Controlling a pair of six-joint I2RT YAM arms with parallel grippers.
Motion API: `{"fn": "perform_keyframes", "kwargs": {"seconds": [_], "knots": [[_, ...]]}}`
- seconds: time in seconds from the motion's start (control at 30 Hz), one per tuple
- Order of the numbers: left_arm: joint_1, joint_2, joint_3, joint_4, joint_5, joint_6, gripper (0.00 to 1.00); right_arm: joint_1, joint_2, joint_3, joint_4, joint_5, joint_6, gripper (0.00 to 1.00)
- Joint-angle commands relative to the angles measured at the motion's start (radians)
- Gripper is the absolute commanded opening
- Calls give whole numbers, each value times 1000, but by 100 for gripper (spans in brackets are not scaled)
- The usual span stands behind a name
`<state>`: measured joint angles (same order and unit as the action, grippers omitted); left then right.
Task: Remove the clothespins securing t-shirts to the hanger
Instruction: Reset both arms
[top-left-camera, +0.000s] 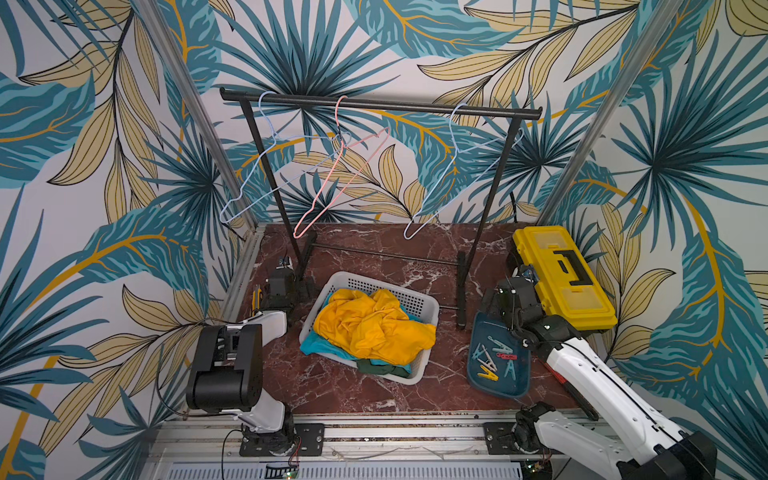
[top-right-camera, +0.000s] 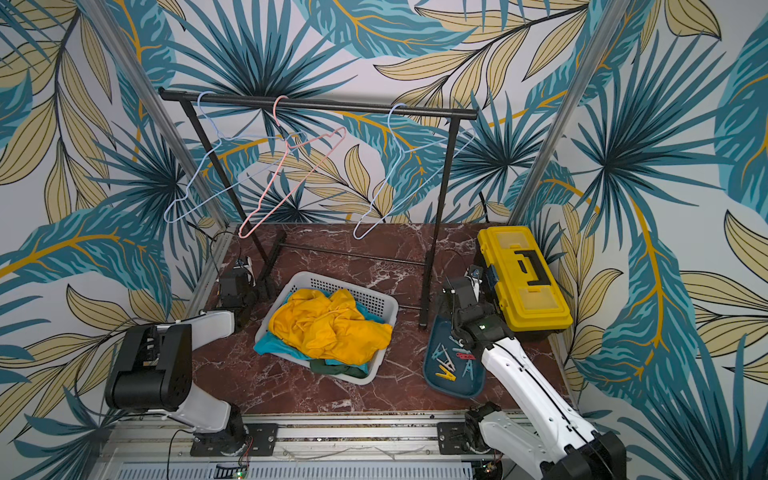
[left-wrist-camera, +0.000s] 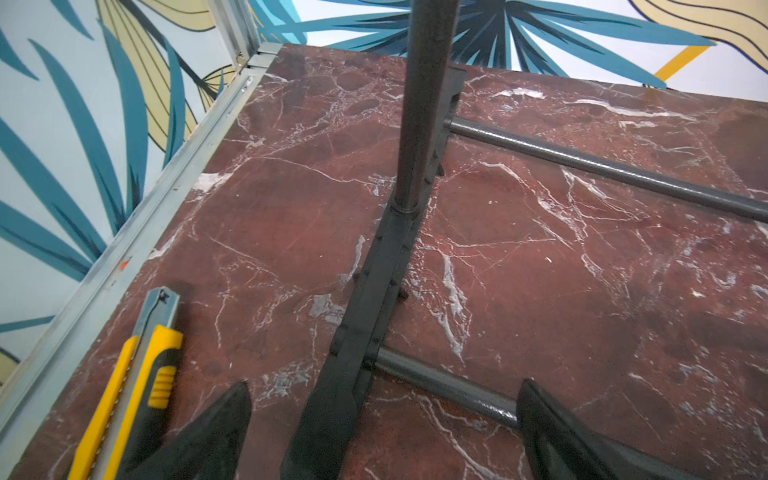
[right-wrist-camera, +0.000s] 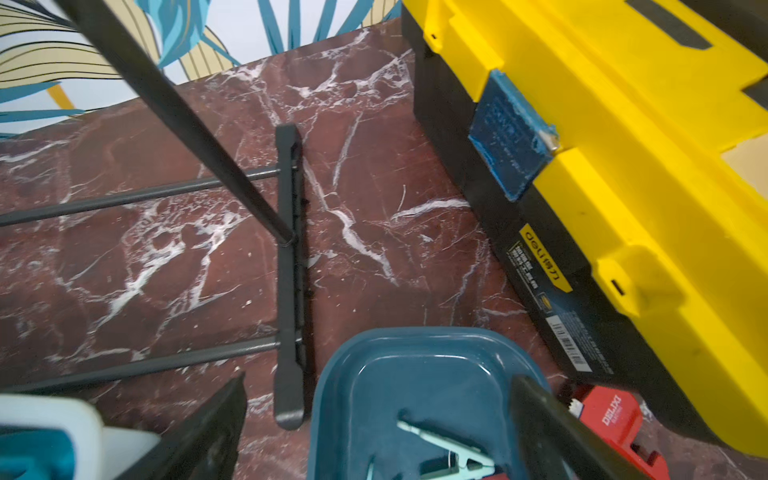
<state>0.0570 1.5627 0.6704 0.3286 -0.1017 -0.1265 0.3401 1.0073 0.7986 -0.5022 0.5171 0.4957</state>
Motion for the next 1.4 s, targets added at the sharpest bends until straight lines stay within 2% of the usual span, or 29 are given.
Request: {"fn": "perform_keyframes", "kwargs": {"seconds": [0.0, 0.17, 0.43, 0.5, 0.53, 0.57, 0.87, 1.03, 1.1, 1.2, 1.23, 1.33, 1.37], "knots": [[12, -16, -9, 73, 71, 40, 100, -6, -4, -68, 152, 123, -22, 100], [10, -38, -48, 122, 62, 39, 99, -10, 33, -137, 326, 206, -64, 99], [-8, -88, -183, 312, -7, 39, 100, -27, 102, -244, 618, 347, -185, 100], [-8, -69, -268, 479, -8, 39, 99, -45, 96, -255, 622, 372, -146, 99], [-9, -33, -339, 656, -6, 51, 100, -54, 94, -263, 640, 379, -140, 100], [-8, -17, -366, 732, -19, 45, 100, -60, 94, -265, 651, 379, -134, 99], [-9, -10, -331, 686, -30, 46, 100, -132, 188, -333, 914, 386, -317, 99], [-14, -4, -321, 676, -10, 61, 99, -183, 261, -425, 1133, 395, -327, 100], [-14, -4, -313, 660, 10, 73, 100, -206, 290, -444, 1235, 365, -342, 99], [-17, -3, -300, 636, 37, 91, 100, -242, 373, -451, 1356, 244, -383, 99], [-17, -3, -296, 631, 80, 99, 99, -248, 410, -453, 1420, 188, -425, 100], [-20, -4, -290, 616, 101, 110, 100, -248, 424, -376, 1266, 27, -461, 100], [-20, -4, -290, 616, 102, 110, 100, -252, 435, -367, 1262, 13, -464, 99]]}}
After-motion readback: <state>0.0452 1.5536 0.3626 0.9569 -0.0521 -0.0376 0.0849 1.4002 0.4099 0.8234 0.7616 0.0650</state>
